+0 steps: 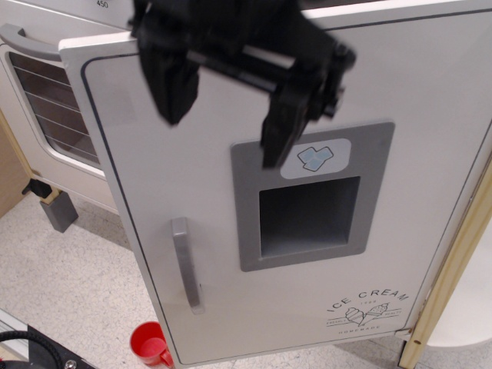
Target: Close fridge
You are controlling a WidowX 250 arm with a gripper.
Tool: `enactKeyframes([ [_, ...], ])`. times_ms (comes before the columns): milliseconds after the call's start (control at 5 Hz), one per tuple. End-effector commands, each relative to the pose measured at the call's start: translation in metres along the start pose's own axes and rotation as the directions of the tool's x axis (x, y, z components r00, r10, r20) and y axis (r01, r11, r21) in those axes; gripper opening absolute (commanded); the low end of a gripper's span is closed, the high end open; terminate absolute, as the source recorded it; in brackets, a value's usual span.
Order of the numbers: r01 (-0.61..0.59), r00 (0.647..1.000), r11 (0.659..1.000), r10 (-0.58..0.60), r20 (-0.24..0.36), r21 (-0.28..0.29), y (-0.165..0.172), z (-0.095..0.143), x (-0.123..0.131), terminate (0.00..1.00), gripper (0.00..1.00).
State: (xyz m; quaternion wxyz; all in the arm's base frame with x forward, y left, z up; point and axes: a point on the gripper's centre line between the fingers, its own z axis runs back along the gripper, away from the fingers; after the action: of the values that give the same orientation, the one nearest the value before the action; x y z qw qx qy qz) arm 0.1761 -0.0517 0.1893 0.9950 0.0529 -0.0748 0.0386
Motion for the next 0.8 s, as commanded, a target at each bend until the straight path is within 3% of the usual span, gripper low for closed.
enactKeyframes([
  [0, -0.158, 0.986, 0.987, 0.159, 0.039, -0.029, 0.004, -0.042, -0.007, 0.00, 1.00],
  [200, -0.219, 0.975, 0.974, 0.221, 0.027, -0.061, 0.004, -0.068, -0.009, 0.00, 1.00],
  [400, -0.265, 0.963, 0.962, 0.267, 0.023, -0.070, 0.007, -0.083, -0.003, 0.00, 1.00],
  [600, -0.324, 0.942, 0.939, 0.331, 0.049, -0.117, 0.021, -0.089, 0.015, 0.00, 1.00],
])
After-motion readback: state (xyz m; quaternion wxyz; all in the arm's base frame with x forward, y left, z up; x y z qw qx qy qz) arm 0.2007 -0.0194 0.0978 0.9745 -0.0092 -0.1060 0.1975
